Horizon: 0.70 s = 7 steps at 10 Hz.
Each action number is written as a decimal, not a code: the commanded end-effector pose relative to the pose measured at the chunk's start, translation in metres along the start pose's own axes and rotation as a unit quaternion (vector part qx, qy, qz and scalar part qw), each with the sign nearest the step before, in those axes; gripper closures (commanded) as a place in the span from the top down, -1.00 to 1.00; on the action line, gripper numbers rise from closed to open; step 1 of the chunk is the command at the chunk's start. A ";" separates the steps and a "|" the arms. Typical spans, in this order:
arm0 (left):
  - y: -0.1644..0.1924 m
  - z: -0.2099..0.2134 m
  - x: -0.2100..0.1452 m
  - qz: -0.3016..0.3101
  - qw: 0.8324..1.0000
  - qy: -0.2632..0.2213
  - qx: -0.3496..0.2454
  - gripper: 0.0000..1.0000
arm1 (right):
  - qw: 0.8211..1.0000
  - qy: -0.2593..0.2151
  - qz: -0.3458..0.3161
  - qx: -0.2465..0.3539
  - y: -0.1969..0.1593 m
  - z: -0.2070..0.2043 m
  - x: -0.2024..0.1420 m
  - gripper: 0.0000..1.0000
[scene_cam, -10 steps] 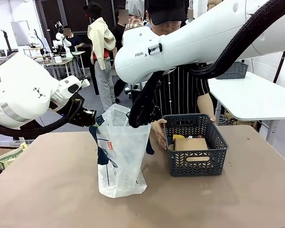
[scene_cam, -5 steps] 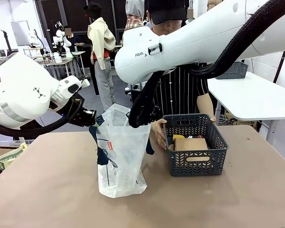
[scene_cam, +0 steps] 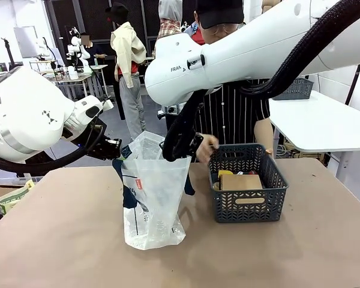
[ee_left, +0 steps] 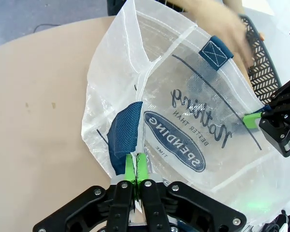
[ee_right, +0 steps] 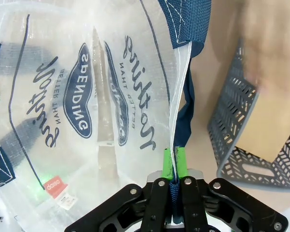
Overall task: Transfer purchased items from the store into the shopping bag.
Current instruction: Move the Reusable shopping bag to the right side of the table.
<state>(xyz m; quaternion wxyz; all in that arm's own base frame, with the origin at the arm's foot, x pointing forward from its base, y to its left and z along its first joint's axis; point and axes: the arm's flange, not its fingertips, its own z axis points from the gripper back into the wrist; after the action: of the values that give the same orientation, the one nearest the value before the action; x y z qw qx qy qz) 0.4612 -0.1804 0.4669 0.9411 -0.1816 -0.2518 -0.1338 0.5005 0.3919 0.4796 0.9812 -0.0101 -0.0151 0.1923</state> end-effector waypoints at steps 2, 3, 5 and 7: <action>0.002 0.000 0.000 0.007 1.000 -0.003 -0.006 -1.00 | 1.000 0.001 0.001 -0.001 -0.003 0.000 -0.002 -1.00; 0.002 0.000 0.000 0.007 1.000 -0.003 -0.006 -1.00 | 1.000 0.001 0.001 -0.001 -0.003 0.000 -0.002 -1.00; 0.002 0.000 0.000 0.007 1.000 -0.003 -0.006 -1.00 | 1.000 0.001 0.001 -0.001 -0.003 0.000 -0.002 -1.00; 0.002 0.000 0.000 0.007 1.000 -0.003 -0.006 -1.00 | 1.000 0.001 0.001 -0.001 -0.003 0.000 -0.002 -1.00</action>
<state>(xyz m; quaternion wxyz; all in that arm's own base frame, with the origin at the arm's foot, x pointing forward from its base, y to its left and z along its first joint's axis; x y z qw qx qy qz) 0.4612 -0.1804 0.4670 0.9411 -0.1815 -0.2518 -0.1338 0.5005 0.3919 0.4796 0.9812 -0.0101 -0.0151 0.1923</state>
